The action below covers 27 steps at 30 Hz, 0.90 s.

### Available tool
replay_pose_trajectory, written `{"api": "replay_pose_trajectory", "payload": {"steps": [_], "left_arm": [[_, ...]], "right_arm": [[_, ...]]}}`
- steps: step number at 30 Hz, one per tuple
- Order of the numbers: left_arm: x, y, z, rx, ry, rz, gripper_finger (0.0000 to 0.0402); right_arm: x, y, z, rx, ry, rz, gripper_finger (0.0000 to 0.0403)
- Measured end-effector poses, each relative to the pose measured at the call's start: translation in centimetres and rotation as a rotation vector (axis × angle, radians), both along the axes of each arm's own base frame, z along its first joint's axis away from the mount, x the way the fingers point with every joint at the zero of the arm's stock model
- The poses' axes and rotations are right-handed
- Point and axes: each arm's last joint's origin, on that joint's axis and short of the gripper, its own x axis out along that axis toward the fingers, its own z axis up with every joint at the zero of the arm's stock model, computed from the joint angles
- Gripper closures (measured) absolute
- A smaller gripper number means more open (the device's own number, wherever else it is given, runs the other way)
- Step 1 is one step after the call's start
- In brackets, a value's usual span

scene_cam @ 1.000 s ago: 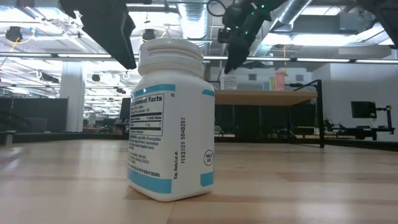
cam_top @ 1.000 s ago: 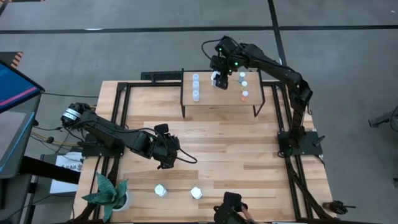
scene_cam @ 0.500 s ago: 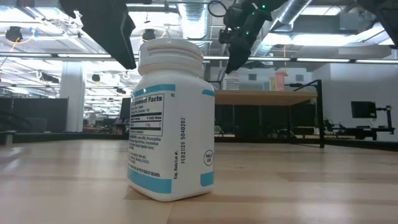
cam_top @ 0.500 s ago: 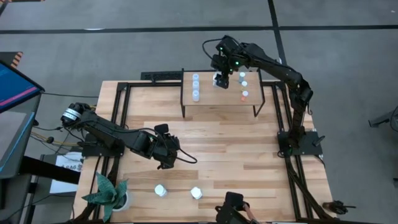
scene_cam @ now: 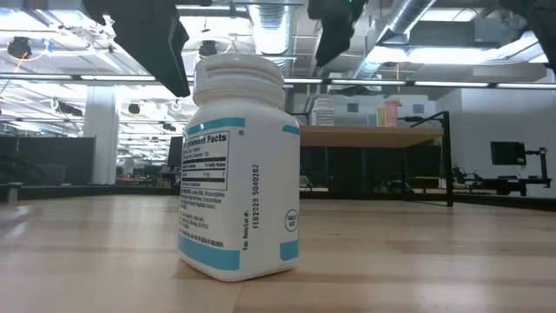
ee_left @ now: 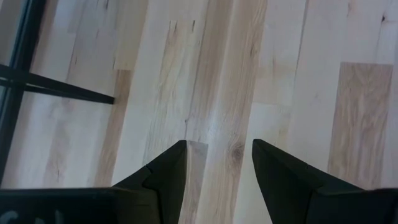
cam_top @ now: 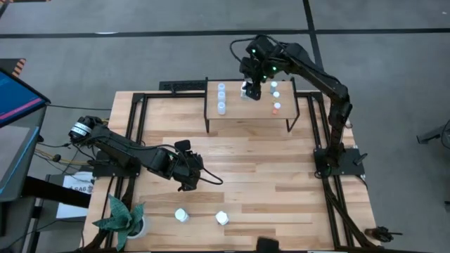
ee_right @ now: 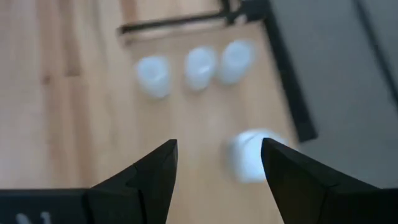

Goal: Pick and place medicine bottles onto shelf by color
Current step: Put the right white big pill bottle on the shelf

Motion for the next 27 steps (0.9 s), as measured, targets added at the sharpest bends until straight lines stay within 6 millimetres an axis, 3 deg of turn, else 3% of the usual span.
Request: {"api": "replay_pose_trajectory", "payload": {"steps": [6, 12, 20, 27], "left_arm": [[0.0, -0.1, 0.0, -0.022, 0.003, 0.002, 0.0232], [-0.1, -0.3, -0.1, -0.090, 0.014, 0.011, 0.0232], [-0.4, -1.1, -0.2, -0.203, 0.054, -0.025, 0.0232], [0.2, -3.1, -0.3, -0.378, 0.047, -0.193, 0.0232]], "right_arm": [[-0.3, 4.8, -0.3, 0.170, 0.183, 0.013, 0.0147], [0.4, 10.3, -0.4, 0.213, 0.192, 0.128, 0.0147], [-3.5, 19.1, -0.2, 0.267, 0.203, 0.231, 0.0147], [-6.7, 26.5, -3.6, 0.243, 0.079, 0.204, 0.0147]]}}
